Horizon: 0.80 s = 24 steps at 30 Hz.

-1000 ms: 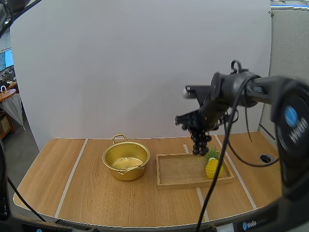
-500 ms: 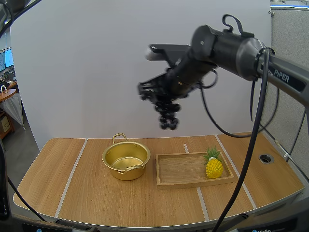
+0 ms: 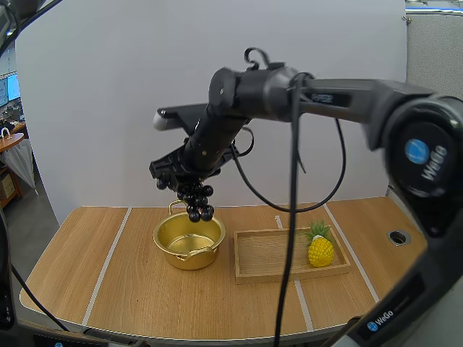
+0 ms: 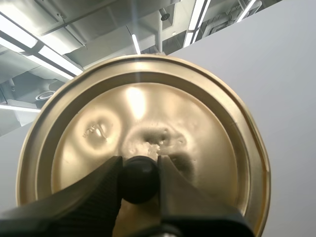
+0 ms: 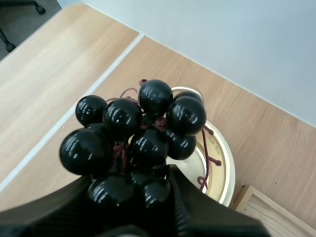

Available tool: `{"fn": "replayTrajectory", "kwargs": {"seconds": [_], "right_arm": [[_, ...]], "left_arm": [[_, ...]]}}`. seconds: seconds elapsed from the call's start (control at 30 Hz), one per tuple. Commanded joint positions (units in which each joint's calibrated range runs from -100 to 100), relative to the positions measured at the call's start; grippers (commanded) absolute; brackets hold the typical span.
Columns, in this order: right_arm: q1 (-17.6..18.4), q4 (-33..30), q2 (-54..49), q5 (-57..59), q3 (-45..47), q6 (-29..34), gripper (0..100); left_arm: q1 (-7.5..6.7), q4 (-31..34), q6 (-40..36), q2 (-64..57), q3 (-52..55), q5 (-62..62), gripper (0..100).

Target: Open the pot, put the grape inside, and close it

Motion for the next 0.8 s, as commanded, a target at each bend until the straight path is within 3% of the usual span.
{"fn": "replayTrajectory", "kwargs": {"seconds": [0.0, 0.77], "right_arm": [[0.1, -0.27, 2.56, -3.58, -0.82, -0.68, 0], [0.1, -4.13, 20.67, -18.41, -0.82, -0.91, 0]], "left_arm": [[0.0, -0.16, -0.86, -0.56, -0.58, -2.51, 0], [0.0, -0.16, -0.86, -0.56, -0.58, -2.51, 0]]}}
